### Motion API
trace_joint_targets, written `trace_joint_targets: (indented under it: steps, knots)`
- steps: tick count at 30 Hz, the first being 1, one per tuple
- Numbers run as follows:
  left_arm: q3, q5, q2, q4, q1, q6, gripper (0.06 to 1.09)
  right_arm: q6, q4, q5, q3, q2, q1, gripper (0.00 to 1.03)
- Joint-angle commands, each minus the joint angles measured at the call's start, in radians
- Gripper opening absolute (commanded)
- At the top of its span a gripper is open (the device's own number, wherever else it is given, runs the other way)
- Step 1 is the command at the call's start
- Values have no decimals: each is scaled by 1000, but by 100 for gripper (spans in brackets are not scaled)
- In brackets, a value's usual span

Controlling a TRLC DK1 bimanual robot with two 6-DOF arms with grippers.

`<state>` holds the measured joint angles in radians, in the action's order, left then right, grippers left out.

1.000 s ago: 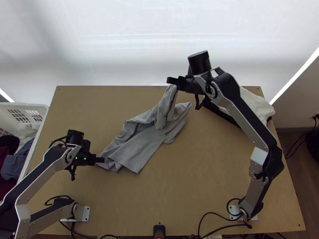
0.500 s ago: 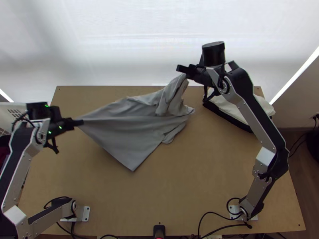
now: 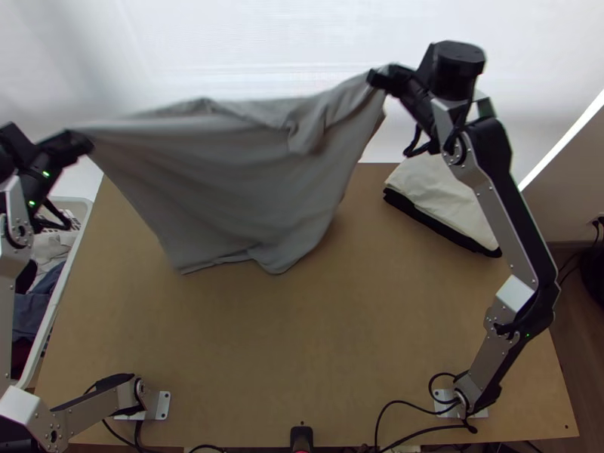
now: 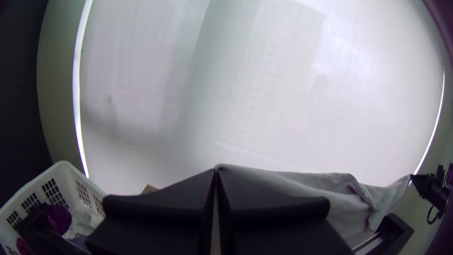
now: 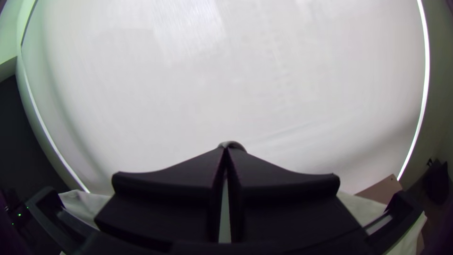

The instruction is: Fold the t-shirt

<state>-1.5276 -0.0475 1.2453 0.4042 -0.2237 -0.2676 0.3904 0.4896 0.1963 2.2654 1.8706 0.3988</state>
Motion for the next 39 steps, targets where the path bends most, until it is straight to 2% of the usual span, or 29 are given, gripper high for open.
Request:
trace_joint_targets:
  steps: [1,8,14,23,28,34,37,39]
  knots:
    - [-59,17,-40,-104,-17,-78,10,-120,-132,37,5,-94,-44,3]
    - [-54,95,-93,-317,-3,-88,10,-303,-372,58,-121,-238,-107,3]
    - [-26,126,-175,-449,17,-84,10,-446,-490,57,-300,-464,-67,3]
    - [127,186,-412,-518,20,-76,10,-475,-505,55,-638,-900,8,3]
    - [245,232,-557,-542,14,-74,10,-472,-404,60,-687,-1073,15,3]
    - [271,261,-635,-467,17,-101,10,-473,-243,81,-558,-1101,5,3]
    - [279,261,-658,-415,24,-104,10,-447,-152,84,-546,-1124,5,3]
    - [291,259,-678,-386,29,-102,10,-398,-82,84,-546,-1143,5,3]
